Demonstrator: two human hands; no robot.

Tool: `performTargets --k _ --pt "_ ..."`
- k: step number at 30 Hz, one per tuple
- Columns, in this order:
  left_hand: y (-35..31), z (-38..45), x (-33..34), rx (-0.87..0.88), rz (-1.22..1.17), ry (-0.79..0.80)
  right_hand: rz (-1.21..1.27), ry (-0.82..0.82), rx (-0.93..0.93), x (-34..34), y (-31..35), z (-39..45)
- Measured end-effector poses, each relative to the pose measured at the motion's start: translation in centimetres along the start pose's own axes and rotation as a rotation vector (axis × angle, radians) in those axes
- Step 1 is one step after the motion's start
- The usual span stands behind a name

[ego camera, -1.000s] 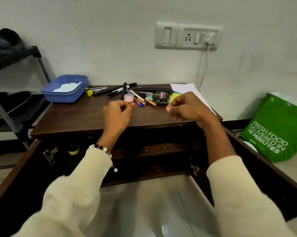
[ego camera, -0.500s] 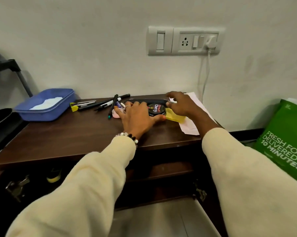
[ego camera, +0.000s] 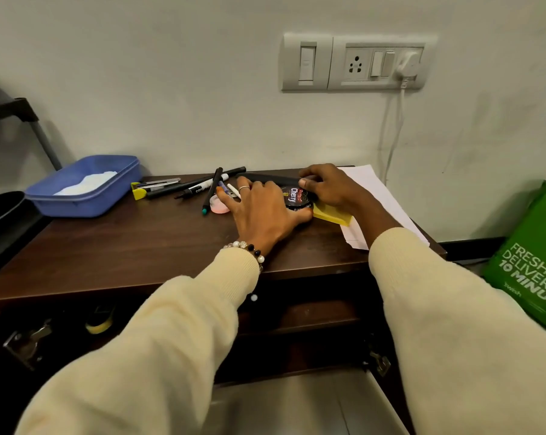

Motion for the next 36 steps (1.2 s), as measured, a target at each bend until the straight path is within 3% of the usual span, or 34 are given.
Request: performTargets --k 4,11,16,22,26,31,36 --pt "0.9 0.0 -0.2 0.010 -0.043 -0.021 -0.013 -0.057 0.025 0.3 0.2 0.1" --pt "2.6 -0.8 -1.6 -0.044 -0.207 -0.076 -0.422 -0.224 0.008 1.0 1.8 -0.3" --pt "5.0 -3.1 -3.5 -0.052 -0.438 -0.152 -0.025 -0.450 0.181 0.0 3.2 -1.8" --pt "6.6 -5.4 -5.8 -0.059 -0.395 -0.125 0.137 -0.568 0.299 0.1 4.9 -5.1" --pt "7.9 -7.2 -7.2 -0.079 -0.421 -0.105 0.472 -0.684 0.478 -0.5 5.5 -7.2" --pt "9.6 -9.7 -8.7 -0.048 -0.669 -0.128 1.038 -0.557 0.558 -0.8 7.7 -11.2" --pt "11.4 -14.1 -9.5 -0.029 -0.783 -0.177 1.305 -0.184 0.539 1.7 9.6 -16.1"
Point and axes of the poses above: each hand's wrist, its own z-axis towards the middle knuckle, its own x-axis out of the palm, y = z × x, the point moved 1 cm from there along z, towards the middle knuckle
